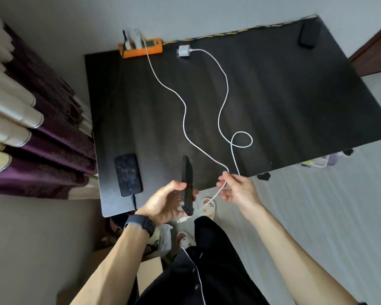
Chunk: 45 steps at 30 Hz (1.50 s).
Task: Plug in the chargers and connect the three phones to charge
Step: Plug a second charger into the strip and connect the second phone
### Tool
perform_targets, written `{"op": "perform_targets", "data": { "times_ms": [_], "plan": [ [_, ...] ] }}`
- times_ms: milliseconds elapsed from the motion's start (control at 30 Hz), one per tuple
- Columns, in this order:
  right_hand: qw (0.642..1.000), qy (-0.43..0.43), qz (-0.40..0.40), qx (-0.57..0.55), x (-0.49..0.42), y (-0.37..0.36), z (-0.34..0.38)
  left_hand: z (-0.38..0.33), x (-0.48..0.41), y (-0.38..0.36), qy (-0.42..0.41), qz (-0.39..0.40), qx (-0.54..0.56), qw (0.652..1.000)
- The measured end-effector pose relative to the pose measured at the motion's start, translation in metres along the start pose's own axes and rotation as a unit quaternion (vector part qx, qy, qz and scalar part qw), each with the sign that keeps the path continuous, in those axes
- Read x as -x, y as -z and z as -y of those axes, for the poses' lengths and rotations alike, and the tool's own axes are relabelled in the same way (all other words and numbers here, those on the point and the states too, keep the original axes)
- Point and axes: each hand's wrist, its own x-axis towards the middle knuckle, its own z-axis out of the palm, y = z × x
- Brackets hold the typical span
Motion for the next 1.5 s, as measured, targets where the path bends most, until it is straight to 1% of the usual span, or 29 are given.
{"op": "perform_targets", "data": {
  "times_ms": [100,167,200,333,433,500,567,600,667,733,800,867,900,967,1067,1167,1267,1333,1367,1433,1500],
  "plan": [
    [0.999,0.032,0.022,0.031,0.004,-0.004,0.024,0.008,0.015,-0.023,0.006,0.122,0.011,0.992],
    [0.998,0.050,0.031,0.038,0.008,-0.007,0.034,0.009,0.021,-0.037,-0.011,0.160,-0.006,0.987],
    [0.997,0.057,0.035,0.038,0.010,-0.008,0.038,0.009,0.022,-0.042,-0.020,0.163,-0.008,0.986],
    [0.996,0.069,0.048,0.036,0.027,-0.007,0.046,0.011,0.025,-0.058,-0.048,0.106,0.019,0.993],
    [0.992,0.046,0.066,0.097,0.042,0.006,0.040,0.013,0.025,-0.067,-0.087,0.065,0.038,0.993],
    [0.989,0.022,0.107,0.097,0.056,0.018,0.029,0.012,0.025,-0.072,-0.110,0.041,0.053,0.992],
    [0.986,0.003,0.148,0.071,0.073,0.032,0.017,0.011,0.023,-0.078,-0.135,0.032,0.078,0.987],
    [0.984,0.004,0.169,0.063,0.080,0.039,0.012,0.011,0.023,-0.082,-0.150,0.033,0.085,0.984],
    [0.976,0.033,0.204,0.063,0.089,0.049,0.005,0.010,0.022,-0.091,-0.175,0.029,0.087,0.980],
    [0.975,0.076,0.196,0.067,0.087,0.058,0.006,0.008,0.018,-0.107,-0.185,0.017,0.085,0.979],
    [0.977,0.125,0.151,0.088,0.081,0.066,0.014,0.008,0.013,-0.119,-0.188,0.004,0.083,0.979],
    [0.969,0.183,0.118,0.114,0.077,0.084,0.026,0.010,0.008,-0.133,-0.192,-0.020,0.080,0.978],
    [0.963,0.211,0.116,0.119,0.075,0.096,0.032,0.010,0.006,-0.138,-0.197,-0.034,0.084,0.976],
    [0.951,0.256,0.144,0.099,0.074,0.119,0.045,0.011,0.005,-0.143,-0.207,-0.056,0.095,0.972],
    [0.935,0.298,0.175,0.080,0.073,0.142,0.061,0.008,0.004,-0.148,-0.213,-0.066,0.117,0.968],
    [0.930,0.323,0.163,0.069,0.069,0.155,0.064,0.010,0.002,-0.155,-0.212,-0.052,0.130,0.967],
    [0.932,0.315,0.166,0.071,0.067,0.160,0.070,0.010,0.003,-0.164,-0.213,-0.029,0.132,0.968],
    [0.936,0.302,0.168,0.060,0.066,0.157,0.077,0.009,0.004,-0.167,-0.215,-0.050,0.168,0.961],
    [0.940,0.294,0.166,0.051,0.067,0.154,0.081,0.009,0.003,-0.166,-0.221,-0.081,0.176,0.956],
    [0.945,0.285,0.156,0.034,0.069,0.148,0.086,0.009,0.004,-0.165,-0.238,-0.120,0.157,0.951],
    [0.946,0.287,0.147,0.032,0.070,0.143,0.088,0.007,0.006,-0.168,-0.252,-0.126,0.139,0.949]
  ]
}}
